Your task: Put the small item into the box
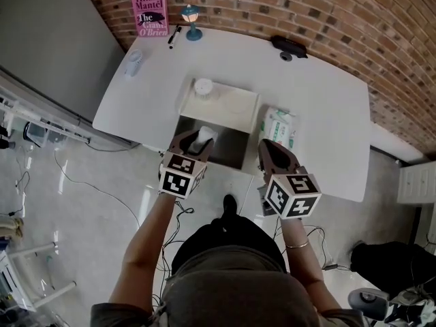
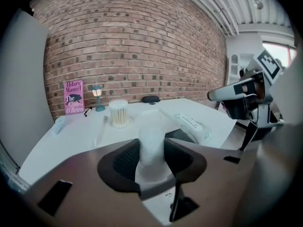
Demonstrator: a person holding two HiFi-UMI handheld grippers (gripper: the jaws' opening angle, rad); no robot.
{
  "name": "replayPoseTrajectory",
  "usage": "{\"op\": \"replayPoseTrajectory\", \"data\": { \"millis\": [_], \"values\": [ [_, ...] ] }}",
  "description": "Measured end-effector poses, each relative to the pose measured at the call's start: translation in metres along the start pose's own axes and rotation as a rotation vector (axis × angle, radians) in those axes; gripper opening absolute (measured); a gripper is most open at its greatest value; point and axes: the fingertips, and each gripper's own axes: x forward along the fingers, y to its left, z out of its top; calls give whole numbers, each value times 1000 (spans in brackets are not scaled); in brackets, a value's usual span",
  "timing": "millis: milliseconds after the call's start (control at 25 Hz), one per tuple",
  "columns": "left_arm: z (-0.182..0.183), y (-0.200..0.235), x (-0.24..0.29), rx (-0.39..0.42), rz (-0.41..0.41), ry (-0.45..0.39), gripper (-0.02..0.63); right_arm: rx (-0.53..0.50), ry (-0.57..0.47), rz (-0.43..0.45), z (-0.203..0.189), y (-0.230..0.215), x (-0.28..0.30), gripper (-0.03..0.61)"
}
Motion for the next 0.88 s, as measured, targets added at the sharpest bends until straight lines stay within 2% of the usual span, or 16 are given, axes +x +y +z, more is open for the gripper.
{"op": "replayPoseTrajectory", "data": {
  "millis": [320, 880],
  "values": [
    [-12, -18, 21, 208, -81, 120, 173, 14, 2, -13, -5, -3, -2, 6],
    [-37, -36, 45, 426, -202, 300, 173, 45, 13, -35, -14, -10, -7, 6]
  ]
}}
